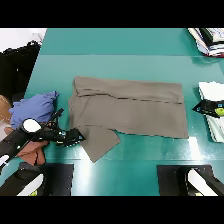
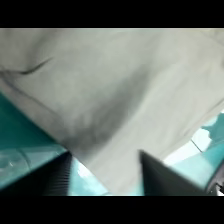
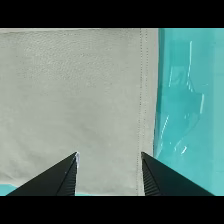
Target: Fold the shirts.
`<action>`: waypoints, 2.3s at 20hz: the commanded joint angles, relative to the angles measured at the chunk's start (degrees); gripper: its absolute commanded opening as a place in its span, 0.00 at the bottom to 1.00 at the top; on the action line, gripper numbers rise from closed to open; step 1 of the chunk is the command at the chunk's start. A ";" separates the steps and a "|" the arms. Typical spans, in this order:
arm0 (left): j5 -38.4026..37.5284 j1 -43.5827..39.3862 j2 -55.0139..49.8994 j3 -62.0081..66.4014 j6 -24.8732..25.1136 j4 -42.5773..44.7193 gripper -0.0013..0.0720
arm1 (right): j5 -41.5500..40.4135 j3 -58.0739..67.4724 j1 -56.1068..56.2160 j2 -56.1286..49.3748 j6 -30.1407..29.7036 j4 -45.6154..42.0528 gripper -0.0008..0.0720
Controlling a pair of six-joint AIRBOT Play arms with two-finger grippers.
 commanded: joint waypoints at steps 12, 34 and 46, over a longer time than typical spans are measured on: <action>2.36 0.02 0.17 2.23 6.82 -4.72 0.05 | 2.58 -18.67 -15.02 0.04 -0.11 0.07 0.74; -22.12 0.02 22.58 7.63 -8.74 12.20 0.04 | 7.43 -18.93 -16.68 13.33 -7.06 3.78 0.03; 4.04 0.02 -13.92 33.46 2.08 13.81 0.05 | 2.38 10.01 -0.76 -12.55 -0.28 4.04 0.03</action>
